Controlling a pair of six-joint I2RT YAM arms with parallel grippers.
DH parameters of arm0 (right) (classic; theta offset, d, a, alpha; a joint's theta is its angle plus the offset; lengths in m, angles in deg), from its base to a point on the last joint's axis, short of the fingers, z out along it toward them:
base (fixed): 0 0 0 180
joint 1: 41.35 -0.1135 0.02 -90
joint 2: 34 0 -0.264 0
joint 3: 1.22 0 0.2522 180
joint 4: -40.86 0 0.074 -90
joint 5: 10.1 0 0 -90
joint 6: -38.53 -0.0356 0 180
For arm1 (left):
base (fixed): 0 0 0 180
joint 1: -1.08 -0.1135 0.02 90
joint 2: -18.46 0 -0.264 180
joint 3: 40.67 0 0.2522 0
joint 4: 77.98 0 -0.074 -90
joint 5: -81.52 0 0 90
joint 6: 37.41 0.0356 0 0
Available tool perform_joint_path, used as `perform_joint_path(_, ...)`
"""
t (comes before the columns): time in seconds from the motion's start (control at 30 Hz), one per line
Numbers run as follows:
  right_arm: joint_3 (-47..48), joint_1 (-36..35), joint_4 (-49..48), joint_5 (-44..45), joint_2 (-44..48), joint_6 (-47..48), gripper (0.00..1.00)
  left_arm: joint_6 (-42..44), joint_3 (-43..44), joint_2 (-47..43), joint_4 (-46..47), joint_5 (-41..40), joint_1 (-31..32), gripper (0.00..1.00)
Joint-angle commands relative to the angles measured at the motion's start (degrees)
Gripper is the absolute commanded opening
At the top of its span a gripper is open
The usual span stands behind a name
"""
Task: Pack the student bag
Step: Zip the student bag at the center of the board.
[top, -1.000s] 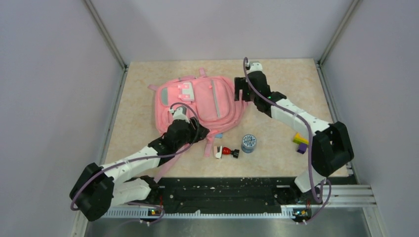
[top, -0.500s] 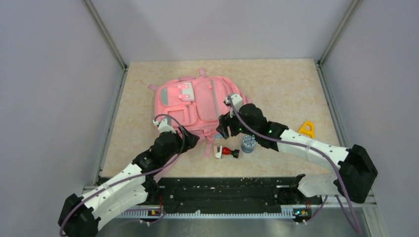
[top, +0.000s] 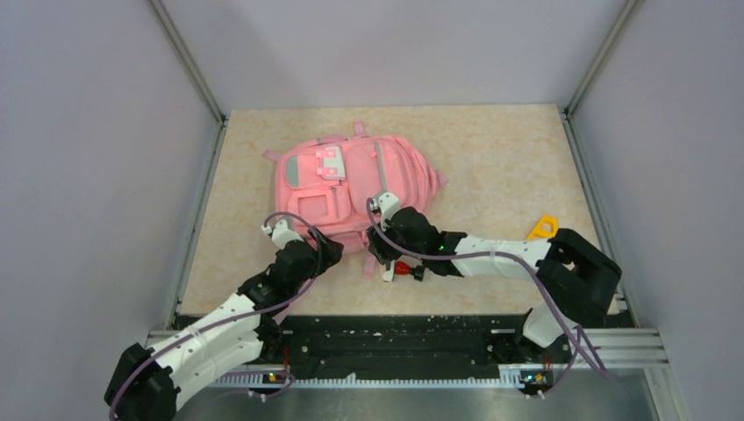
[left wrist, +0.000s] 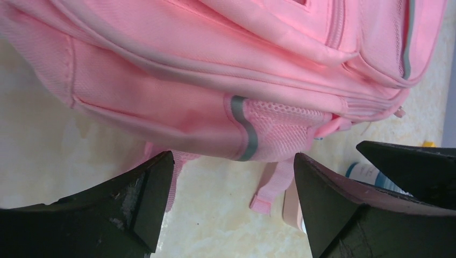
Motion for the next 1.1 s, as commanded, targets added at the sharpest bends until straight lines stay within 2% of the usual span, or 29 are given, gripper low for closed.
perform_joint_path(0.0,0.9,-1.7,-6.3,5.0,-4.0,1.4,0.53,-1.1,-0.7,1.0,3.8,-3.8,-0.9,0.87)
perform_joint_path(0.3,3.3,-3.7,-10.0,9.7,-10.6,3.6,0.49,0.3,-0.9,3.9,5.8,-6.8,-2.0,0.79)
perform_joint_path(0.6,7.2,-6.3,-10.8,18.2,-16.0,6.4,0.41,2.2,-0.8,5.7,5.8,-8.5,-2.5,0.48)
perform_joint_path(0.83,7.5,-6.8,-13.8,24.0,-18.7,5.7,0.28,2.7,-0.7,5.3,5.6,-9.1,-2.6,0.32)
perform_joint_path(0.93,6.9,-6.9,-16.6,24.3,-19.4,5.5,0.22,3.0,-0.3,5.4,5.2,-9.4,-2.6,0.16)
perform_joint_path(1.07,6.8,-7.4,-17.5,24.3,-19.7,5.7,0.14,3.5,0.6,5.5,4.3,-9.8,-2.8,0.02)
